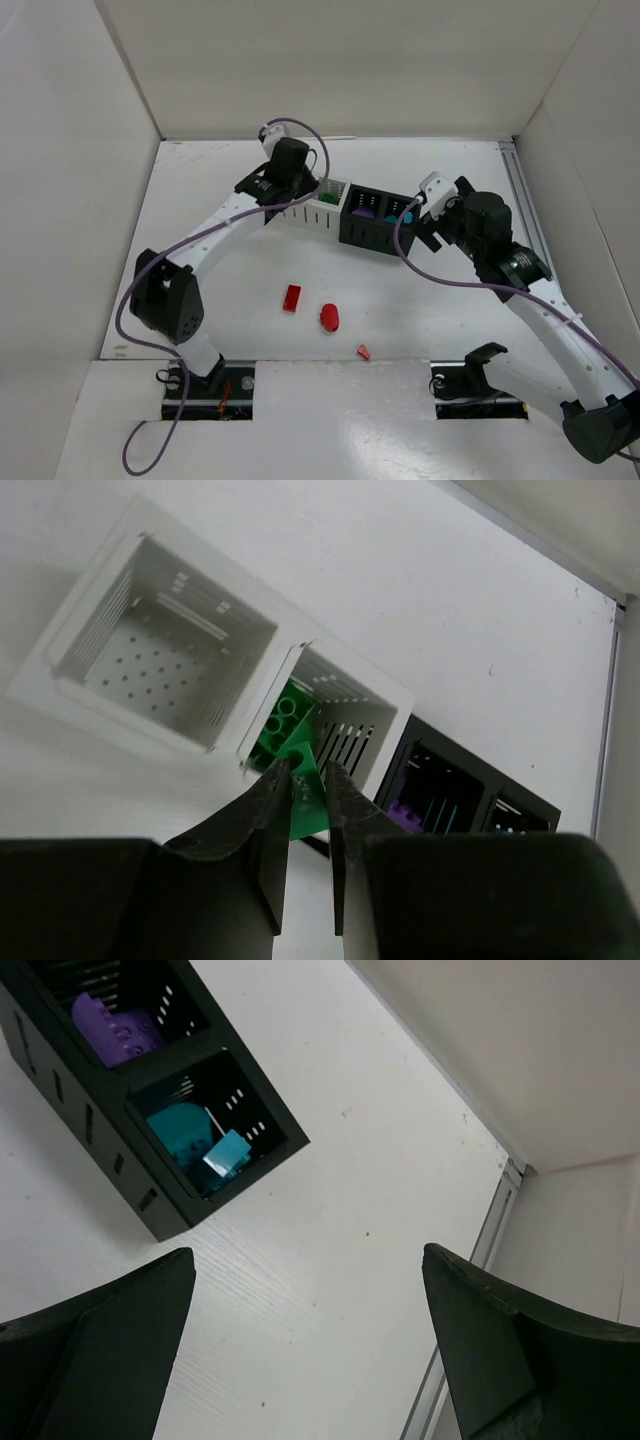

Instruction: Sort the legos into containers by color

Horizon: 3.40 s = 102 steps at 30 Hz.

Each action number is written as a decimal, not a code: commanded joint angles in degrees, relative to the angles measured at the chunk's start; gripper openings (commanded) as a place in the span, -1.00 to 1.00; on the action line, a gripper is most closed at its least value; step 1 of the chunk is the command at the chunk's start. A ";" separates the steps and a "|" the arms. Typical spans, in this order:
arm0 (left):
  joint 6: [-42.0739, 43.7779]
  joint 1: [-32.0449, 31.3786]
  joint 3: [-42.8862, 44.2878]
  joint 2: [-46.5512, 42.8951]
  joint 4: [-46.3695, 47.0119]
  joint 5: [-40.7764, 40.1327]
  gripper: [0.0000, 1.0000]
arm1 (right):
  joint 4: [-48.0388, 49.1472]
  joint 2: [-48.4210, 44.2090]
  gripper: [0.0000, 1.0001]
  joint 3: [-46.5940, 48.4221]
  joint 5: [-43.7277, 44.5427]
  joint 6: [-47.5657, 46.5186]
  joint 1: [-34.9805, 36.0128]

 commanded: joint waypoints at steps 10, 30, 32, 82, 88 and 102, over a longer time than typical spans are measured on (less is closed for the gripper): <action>7.71 -1.50 13.54 11.52 -0.94 1.32 -0.34 | -1.89 0.01 0.99 -0.45 1.24 1.24 -3.44; -2.39 -12.39 -35.13 -24.15 -10.08 -1.58 0.98 | 0.04 -1.75 0.99 -3.52 -7.28 -1.13 -3.44; -5.02 -14.14 -36.98 -24.68 -10.78 -1.58 0.93 | 0.92 -1.75 0.99 -3.53 -8.16 -1.13 -3.44; 28.01 2.54 12.49 11.78 -2.70 -7.73 -0.68 | 0.66 -0.61 0.99 -5.28 -10.80 -2.71 3.84; 27.40 2.55 12.50 12.93 -1.30 -8.35 -0.14 | -0.57 3.34 0.99 -4.76 -5.90 -1.84 12.81; 15.99 -0.60 -4.80 -12.18 -7.61 -14.92 0.98 | 6.54 17.04 0.99 -5.11 -4.92 10.55 33.64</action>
